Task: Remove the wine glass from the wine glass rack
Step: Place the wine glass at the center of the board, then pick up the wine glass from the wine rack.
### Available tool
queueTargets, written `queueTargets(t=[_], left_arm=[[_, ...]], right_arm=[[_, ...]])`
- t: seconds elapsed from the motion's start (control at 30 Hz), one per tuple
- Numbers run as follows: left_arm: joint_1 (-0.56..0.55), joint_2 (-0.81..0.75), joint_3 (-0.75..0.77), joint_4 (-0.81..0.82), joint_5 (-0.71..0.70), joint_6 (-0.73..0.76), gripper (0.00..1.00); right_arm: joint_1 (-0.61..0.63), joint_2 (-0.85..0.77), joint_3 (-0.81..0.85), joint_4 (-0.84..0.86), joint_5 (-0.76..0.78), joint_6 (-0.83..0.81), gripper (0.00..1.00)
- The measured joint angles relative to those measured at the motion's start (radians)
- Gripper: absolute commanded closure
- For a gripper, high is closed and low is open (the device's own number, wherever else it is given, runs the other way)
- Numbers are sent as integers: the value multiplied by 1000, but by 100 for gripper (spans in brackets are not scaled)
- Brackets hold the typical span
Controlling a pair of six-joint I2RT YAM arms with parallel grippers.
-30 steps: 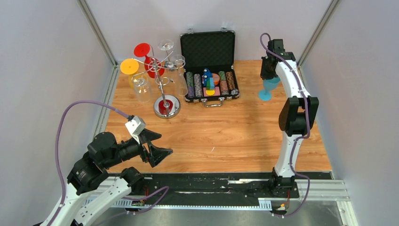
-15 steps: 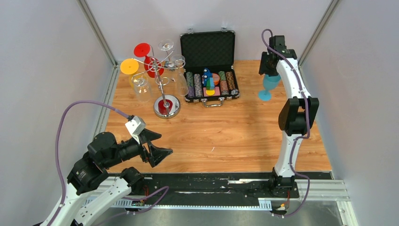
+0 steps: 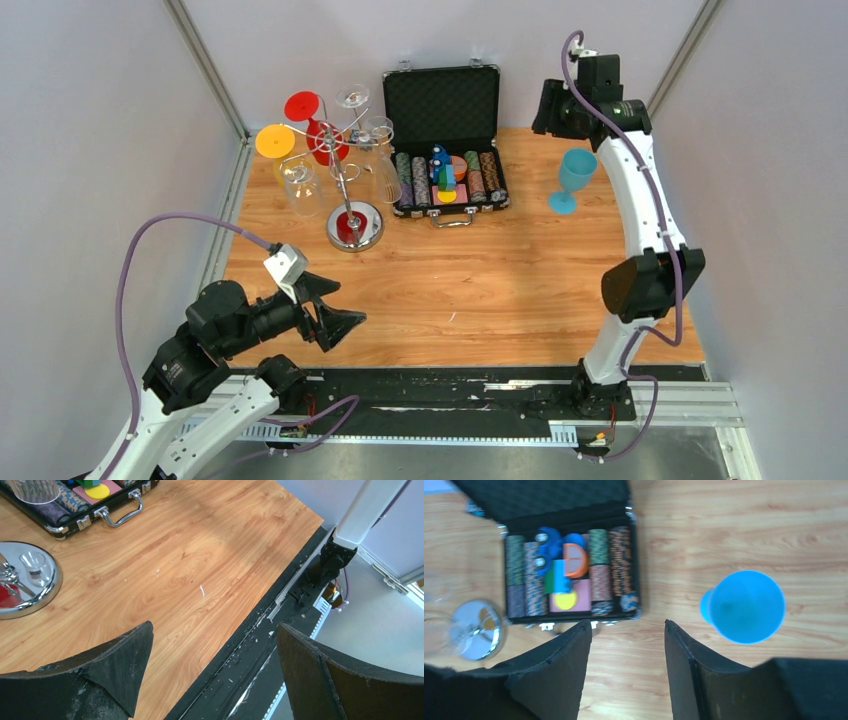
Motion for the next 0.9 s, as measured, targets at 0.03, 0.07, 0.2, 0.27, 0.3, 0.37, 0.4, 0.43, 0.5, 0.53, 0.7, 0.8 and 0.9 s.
queueTargets(t=[0.03, 0.07, 0.2, 0.27, 0.3, 0.37, 0.4, 0.43, 0.5, 0.53, 0.7, 0.8, 0.9], left_arm=[[0, 0, 0, 0, -5, 0, 0], [0, 0, 0, 0, -10, -1, 0], [0, -7, 0, 0, -30, -8, 0], [0, -13, 0, 0, -41, -13, 0], [0, -14, 0, 0, -48, -15, 0], [0, -15, 0, 0, -59, -19, 0], [0, -15, 0, -1, -64, -20, 0], [0, -15, 0, -1, -68, -21, 0], [0, -15, 0, -1, -76, -23, 0], [0, -15, 0, -1, -79, -23, 0], [0, -15, 0, -1, -90, -27, 0], [0, -16, 0, -1, -92, -33, 0], [0, -16, 0, -1, -94, -37, 0]], right_arm=[[19, -33, -12, 14, -13, 0, 45], [41, -68, -19, 21, -25, 0, 45], [134, -152, -26, 46, -56, 0, 42], [188, -191, -40, 71, -76, 0, 41], [213, -209, -51, 82, -88, 3, 41], [255, -236, -73, 103, -119, 14, 40], [274, -250, -89, 120, -138, 25, 40], [287, -261, -103, 135, -156, 37, 40], [304, -277, -136, 176, -198, 69, 40], [308, -282, -149, 193, -216, 87, 40], [324, -277, -189, 277, -308, 192, 40], [333, -259, -187, 324, -341, 240, 40], [343, -215, -167, 364, -378, 296, 40]])
